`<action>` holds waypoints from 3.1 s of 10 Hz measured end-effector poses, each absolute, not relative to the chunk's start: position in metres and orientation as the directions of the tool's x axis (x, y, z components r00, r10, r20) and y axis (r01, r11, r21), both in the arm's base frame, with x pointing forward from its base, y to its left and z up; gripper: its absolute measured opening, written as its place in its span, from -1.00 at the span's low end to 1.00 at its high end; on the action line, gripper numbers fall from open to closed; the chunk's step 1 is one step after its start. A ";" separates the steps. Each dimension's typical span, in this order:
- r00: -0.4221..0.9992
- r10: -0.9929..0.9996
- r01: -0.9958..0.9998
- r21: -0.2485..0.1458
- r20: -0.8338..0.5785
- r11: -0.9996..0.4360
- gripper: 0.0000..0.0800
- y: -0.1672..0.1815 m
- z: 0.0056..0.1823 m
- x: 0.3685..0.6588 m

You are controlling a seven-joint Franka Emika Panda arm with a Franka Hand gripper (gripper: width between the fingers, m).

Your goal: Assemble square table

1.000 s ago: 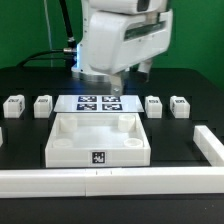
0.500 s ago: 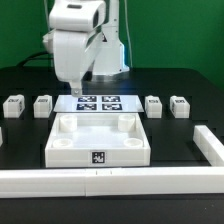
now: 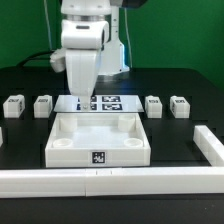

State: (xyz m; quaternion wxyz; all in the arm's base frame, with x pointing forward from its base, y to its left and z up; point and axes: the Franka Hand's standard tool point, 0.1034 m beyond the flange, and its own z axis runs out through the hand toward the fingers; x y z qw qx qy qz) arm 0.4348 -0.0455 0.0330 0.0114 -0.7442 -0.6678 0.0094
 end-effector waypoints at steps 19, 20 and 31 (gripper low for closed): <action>0.130 0.992 0.991 -0.042 0.005 -0.129 -0.86 -0.044 0.015 0.442; 0.097 0.995 0.995 -0.033 0.012 -0.097 -0.86 -0.032 0.016 0.449; 0.033 0.997 0.999 -0.015 0.071 -0.032 -0.27 0.052 0.014 0.494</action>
Offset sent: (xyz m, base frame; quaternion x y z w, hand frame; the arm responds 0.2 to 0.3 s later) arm 0.0104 0.0022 -0.0022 0.0166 -0.0180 -0.0156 0.9996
